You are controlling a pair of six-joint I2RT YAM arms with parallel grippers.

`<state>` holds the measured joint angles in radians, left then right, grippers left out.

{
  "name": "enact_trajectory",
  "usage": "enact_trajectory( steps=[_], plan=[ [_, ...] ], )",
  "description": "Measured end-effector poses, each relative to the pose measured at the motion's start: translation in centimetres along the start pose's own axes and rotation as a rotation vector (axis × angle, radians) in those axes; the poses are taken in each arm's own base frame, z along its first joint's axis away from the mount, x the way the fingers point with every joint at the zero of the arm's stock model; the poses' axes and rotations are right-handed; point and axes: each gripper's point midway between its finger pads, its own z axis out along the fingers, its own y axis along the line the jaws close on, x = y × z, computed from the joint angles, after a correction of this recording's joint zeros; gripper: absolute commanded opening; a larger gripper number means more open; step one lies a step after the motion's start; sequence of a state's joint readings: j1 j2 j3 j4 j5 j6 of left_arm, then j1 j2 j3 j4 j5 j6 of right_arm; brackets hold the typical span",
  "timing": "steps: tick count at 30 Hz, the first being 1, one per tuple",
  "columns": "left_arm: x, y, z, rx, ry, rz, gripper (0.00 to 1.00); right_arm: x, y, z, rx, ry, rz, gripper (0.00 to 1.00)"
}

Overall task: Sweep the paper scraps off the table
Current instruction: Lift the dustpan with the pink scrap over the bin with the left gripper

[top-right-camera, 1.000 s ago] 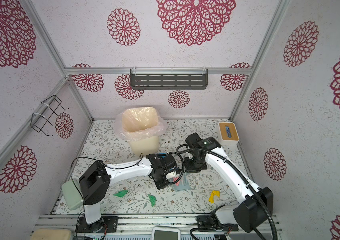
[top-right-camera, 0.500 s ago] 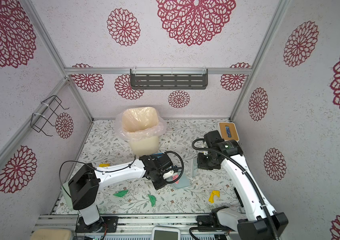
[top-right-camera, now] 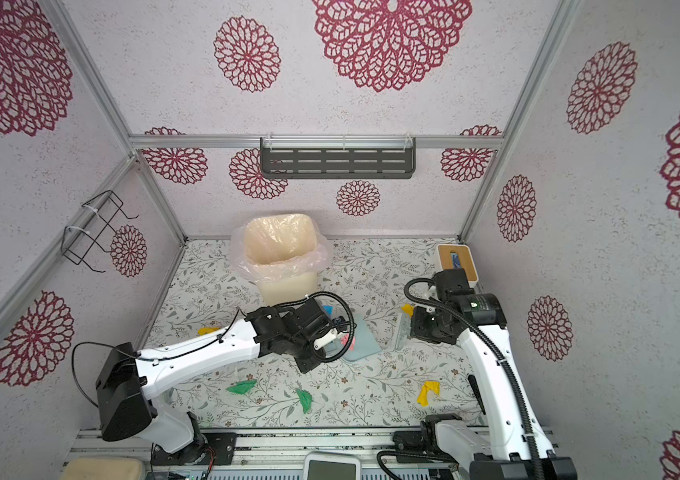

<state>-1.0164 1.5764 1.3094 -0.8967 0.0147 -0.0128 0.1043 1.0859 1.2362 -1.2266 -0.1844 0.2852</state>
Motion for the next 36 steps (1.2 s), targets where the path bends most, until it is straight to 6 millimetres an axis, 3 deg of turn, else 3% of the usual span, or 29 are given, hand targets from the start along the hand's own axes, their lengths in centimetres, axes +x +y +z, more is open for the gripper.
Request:
enact_trajectory(
  steps=[15,25,32,36],
  plan=[
    [-1.5,3.1,-10.9,-0.139,-0.130,-0.078,0.00,-0.3,0.8,0.6,-0.076,-0.004,-0.011,0.00],
    [-0.5,9.1,-16.8,-0.257,-0.158,-0.254,0.00,-0.3,1.0,0.6,-0.098,-0.003,-0.020,0.00],
    [2.4,15.3,-20.2,-0.363,-0.165,-0.441,0.00,-0.3,1.2,0.5,-0.111,-0.001,-0.026,0.00],
    [3.6,17.8,-21.9,-0.403,-0.182,-0.518,0.00,-0.3,1.3,0.5,-0.118,0.001,-0.025,0.00]
  ],
)
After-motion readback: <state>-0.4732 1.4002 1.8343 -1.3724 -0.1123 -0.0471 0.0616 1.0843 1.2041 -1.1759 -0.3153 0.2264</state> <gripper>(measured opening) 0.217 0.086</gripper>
